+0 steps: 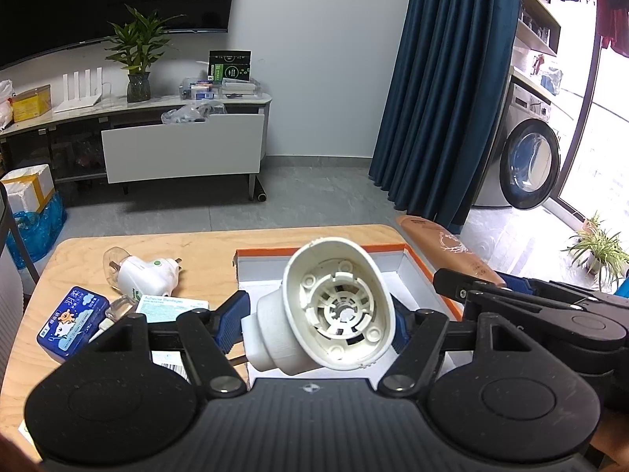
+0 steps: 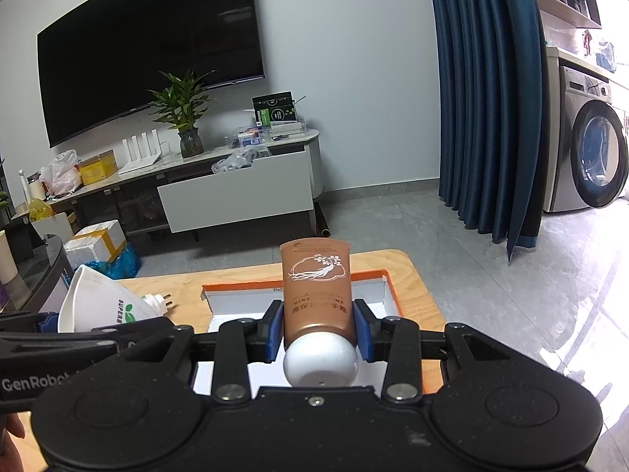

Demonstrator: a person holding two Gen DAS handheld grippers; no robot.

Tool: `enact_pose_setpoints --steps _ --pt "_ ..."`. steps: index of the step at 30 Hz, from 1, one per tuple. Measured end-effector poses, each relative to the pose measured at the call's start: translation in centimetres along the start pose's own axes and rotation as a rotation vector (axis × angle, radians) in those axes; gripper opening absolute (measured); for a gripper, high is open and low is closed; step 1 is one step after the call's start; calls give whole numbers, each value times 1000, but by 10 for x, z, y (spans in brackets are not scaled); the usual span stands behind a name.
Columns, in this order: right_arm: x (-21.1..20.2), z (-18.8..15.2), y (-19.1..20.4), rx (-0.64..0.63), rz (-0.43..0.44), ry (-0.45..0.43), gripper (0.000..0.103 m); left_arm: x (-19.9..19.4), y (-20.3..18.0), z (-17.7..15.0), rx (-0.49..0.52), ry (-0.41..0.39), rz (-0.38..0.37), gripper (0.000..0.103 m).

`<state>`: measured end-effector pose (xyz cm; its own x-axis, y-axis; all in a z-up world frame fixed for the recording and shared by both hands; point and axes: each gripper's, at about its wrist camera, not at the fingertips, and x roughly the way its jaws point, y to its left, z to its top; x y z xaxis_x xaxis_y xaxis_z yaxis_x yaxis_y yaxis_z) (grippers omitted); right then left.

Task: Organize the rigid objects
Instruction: 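Carry the plug adapter and brown tube over the white box lid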

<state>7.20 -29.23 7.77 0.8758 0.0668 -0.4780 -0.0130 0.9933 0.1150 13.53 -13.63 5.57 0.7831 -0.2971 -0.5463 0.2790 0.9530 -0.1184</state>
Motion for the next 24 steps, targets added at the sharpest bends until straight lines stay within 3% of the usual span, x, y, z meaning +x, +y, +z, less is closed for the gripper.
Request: enact_pose_setpoints --steps 24 --pt "19 -8 -9 -4 -19 52 46 15 0 -5 -3 29 2 71"
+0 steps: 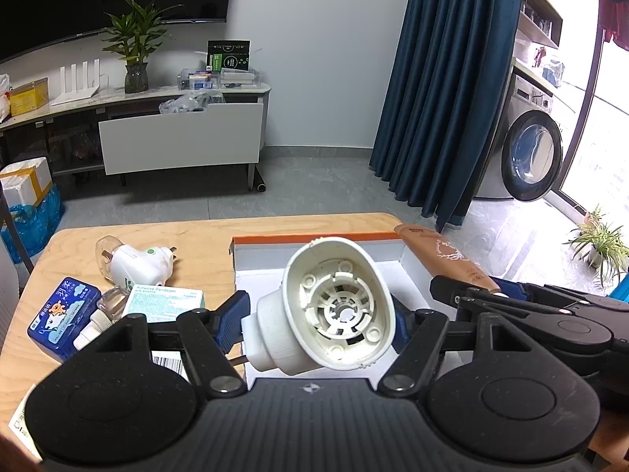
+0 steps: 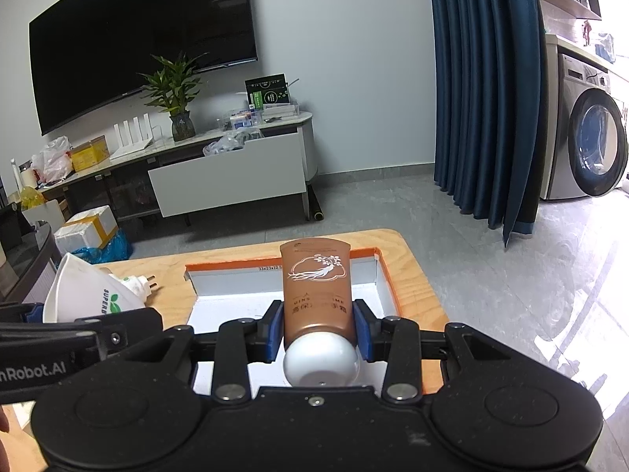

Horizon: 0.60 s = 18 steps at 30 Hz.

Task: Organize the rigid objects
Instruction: 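Carry the plug adapter and brown tube over the white box lid, then lower the brown tube into the lid and open the right tool while left releases adapter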

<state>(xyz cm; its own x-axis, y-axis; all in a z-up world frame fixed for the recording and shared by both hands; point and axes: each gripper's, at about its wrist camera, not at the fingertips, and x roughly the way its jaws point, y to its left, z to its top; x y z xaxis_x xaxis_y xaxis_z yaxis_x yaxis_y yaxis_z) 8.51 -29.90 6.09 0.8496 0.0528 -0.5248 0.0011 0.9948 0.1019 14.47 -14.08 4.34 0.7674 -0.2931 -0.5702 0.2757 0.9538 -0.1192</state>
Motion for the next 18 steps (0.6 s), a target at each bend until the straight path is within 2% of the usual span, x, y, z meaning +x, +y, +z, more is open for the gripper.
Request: enact_pose_setpoints --steps 18 --pt "39 -2 -2 -27 -33 60 47 22 2 0 1 26 -8 71"
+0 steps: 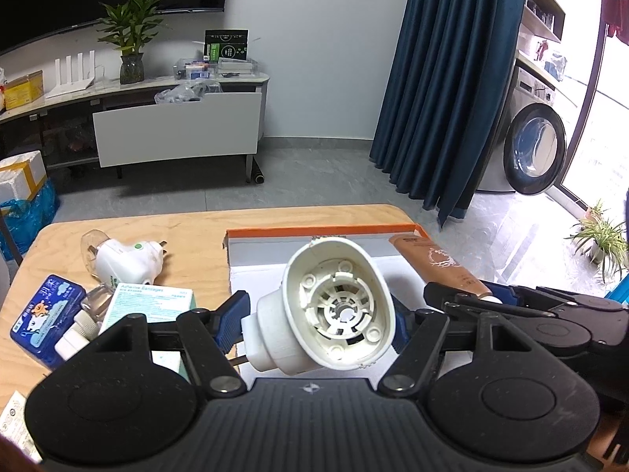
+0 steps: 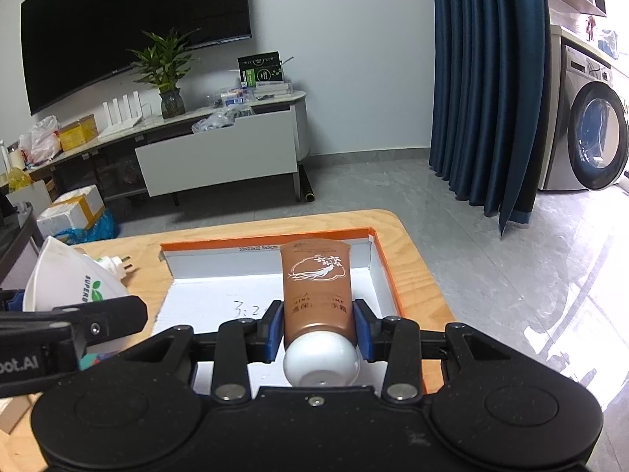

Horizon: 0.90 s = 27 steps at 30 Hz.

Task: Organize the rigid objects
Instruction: 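Lower the brown tube into the lid and open the right tool while left releases adapter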

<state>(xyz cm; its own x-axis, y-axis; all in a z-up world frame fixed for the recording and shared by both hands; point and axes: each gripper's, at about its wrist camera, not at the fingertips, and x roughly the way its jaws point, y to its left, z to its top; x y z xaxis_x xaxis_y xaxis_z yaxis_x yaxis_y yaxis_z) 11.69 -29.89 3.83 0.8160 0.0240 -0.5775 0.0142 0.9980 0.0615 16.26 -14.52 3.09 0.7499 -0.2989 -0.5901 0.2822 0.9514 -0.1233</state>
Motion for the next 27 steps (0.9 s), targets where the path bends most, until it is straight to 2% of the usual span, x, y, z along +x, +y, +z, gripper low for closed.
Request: enact_pose_setpoints --steps 3,4,6,9,13,16,18,22,27 --pt "9 0 0 -21 -14 4 47 5 0 0 3 6 -1 71" --pt "11 0 1 -31 -17 4 56 6 0 0 4 8 -2 71" --pt "9 -1 -2 -35 -19 -8 65 10 -1 1 7 11 -4 71" --pt "2 -2 -11 -2 -24 -17 65 16 -2 3 12 17 -8 71" --pt "-18 -8 -24 59 -12 -53 70 30 -6 7 24 28 -14 71" --pt "-28 -6 -28 59 -16 -66 73 39 -11 12 36 37 -16 72" --pt "-32 -4 -30 54 -16 -68 76 40 -16 16 46 42 -7 84" --pt "-38 0 -28 54 -5 -71 78 27 -19 18 61 18 10 89" --pt "-47 1 -21 55 12 -72 82 5 -4 12 7 27 42 95"
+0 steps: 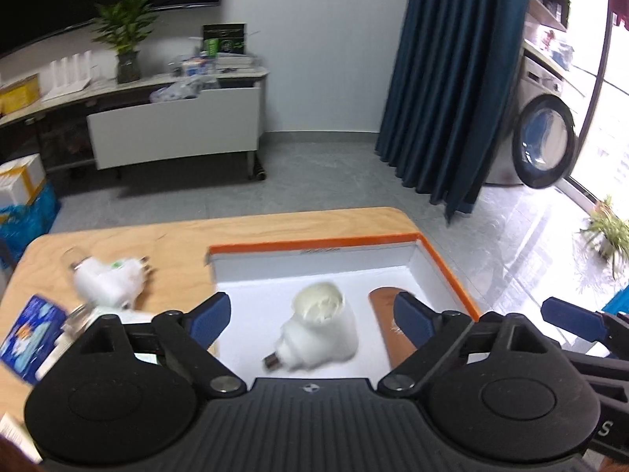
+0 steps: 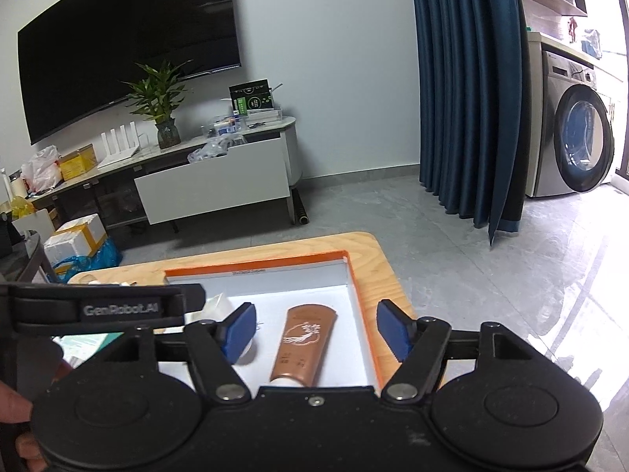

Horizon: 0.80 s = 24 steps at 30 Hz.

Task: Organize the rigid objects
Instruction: 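Lower the brown tube into the lid and open the right tool while left releases adapter, then withdraw both tools back toward the cluttered table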

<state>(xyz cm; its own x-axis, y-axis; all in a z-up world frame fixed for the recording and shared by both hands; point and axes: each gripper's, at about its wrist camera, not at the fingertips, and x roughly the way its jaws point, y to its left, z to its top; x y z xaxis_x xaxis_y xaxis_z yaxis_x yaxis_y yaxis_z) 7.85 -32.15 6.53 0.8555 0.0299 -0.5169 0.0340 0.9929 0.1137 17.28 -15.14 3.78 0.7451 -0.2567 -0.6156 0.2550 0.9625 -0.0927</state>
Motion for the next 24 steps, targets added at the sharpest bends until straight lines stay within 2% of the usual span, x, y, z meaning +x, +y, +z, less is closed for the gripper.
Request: enact_pose_setpoints --steps 3,9,24 --pt "-9 -1 8 -10 22 -6 85 -15 7 -4 -8 3 33 99" --pt "-23 -7 30 -32 53 8 89 -39 26 -17 -37 7 72 102" --pt "-35 -38 114 -138 209 81 90 -95 99 -60 -134 6 185 102"
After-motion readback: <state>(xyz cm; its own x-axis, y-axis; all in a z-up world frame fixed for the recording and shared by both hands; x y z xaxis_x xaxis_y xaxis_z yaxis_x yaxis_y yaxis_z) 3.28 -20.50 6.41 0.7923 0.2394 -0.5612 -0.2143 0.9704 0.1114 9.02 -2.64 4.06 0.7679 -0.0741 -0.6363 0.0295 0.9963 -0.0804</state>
